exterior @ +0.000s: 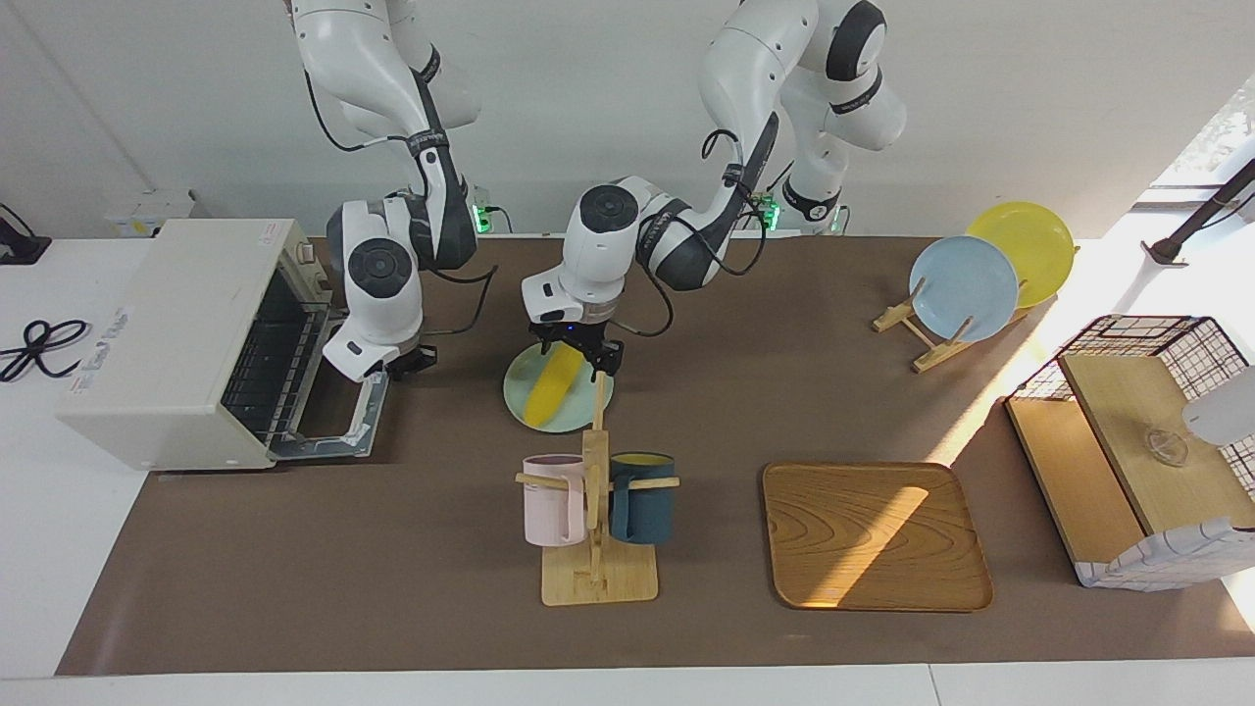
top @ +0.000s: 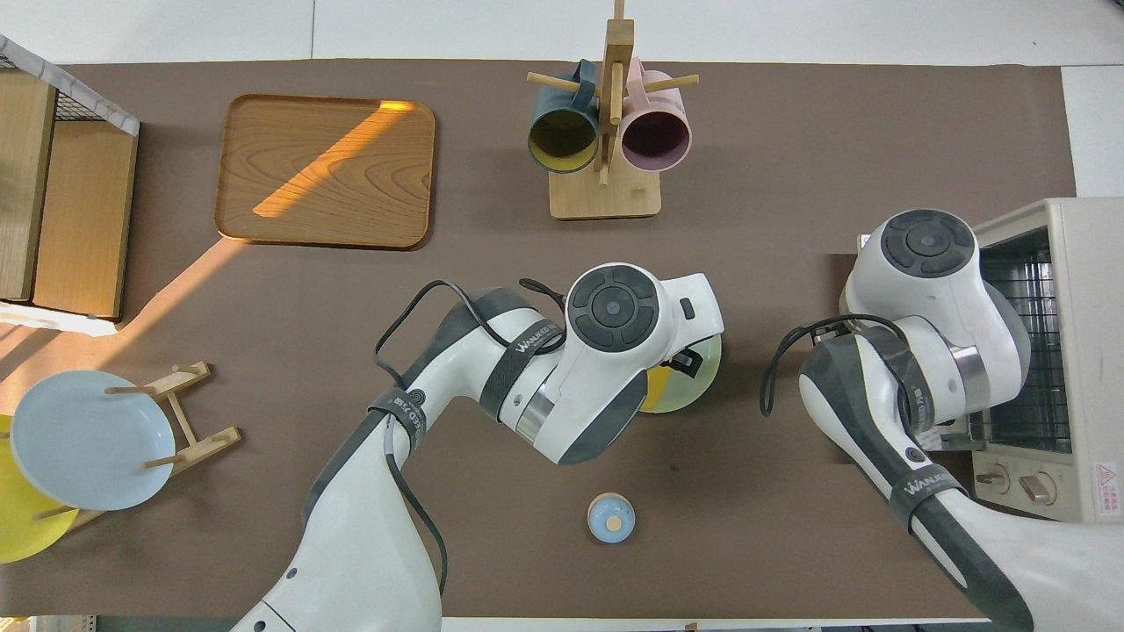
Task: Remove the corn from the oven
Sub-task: 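Grasp the yellow corn with the left gripper while the right gripper withdraws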
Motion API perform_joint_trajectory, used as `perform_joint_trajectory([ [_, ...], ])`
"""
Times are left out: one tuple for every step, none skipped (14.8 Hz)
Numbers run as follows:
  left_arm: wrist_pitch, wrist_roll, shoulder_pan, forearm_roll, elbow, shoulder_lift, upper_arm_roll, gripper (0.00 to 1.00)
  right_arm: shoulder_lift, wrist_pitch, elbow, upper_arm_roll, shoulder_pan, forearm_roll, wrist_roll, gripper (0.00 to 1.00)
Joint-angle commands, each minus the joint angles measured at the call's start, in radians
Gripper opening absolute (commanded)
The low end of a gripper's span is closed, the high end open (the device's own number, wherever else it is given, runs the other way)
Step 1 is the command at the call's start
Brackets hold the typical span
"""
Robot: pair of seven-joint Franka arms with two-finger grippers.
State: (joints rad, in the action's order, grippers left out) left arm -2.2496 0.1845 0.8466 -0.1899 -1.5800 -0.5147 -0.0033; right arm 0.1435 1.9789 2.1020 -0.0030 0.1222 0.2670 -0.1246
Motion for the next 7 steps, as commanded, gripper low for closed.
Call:
perform_joint_trajectory([
  [-0.083,0.032,0.031,-0.019,-0.020,-0.015,0.022,1.00,-0.053,-0.124,-0.085,-0.011,-0.071,0.054,0.111,0.00],
  [-0.091,0.032,0.028,-0.019,-0.020,-0.016,0.023,1.00,-0.080,-0.135,-0.085,-0.009,-0.106,0.043,0.170,0.00],
  [-0.097,0.030,0.023,-0.014,-0.020,-0.018,0.023,1.00,-0.091,-0.147,-0.085,-0.009,-0.130,0.041,0.210,0.00],
  [-0.119,0.030,0.022,-0.014,-0.025,-0.027,0.023,1.00,-0.096,-0.153,-0.086,-0.011,-0.156,0.041,0.236,0.00],
  [-0.134,0.032,0.026,-0.014,-0.029,-0.033,0.023,1.00,-0.107,-0.155,-0.086,-0.009,-0.179,0.040,0.259,0.00],
  [-0.143,0.032,0.031,-0.014,-0.037,-0.036,0.025,1.00,-0.116,-0.166,-0.086,-0.009,-0.188,0.038,0.279,0.00],
  [-0.151,0.036,0.034,-0.014,-0.034,-0.053,0.025,1.00,-0.122,-0.186,-0.086,-0.009,-0.200,0.038,0.289,0.00],
])
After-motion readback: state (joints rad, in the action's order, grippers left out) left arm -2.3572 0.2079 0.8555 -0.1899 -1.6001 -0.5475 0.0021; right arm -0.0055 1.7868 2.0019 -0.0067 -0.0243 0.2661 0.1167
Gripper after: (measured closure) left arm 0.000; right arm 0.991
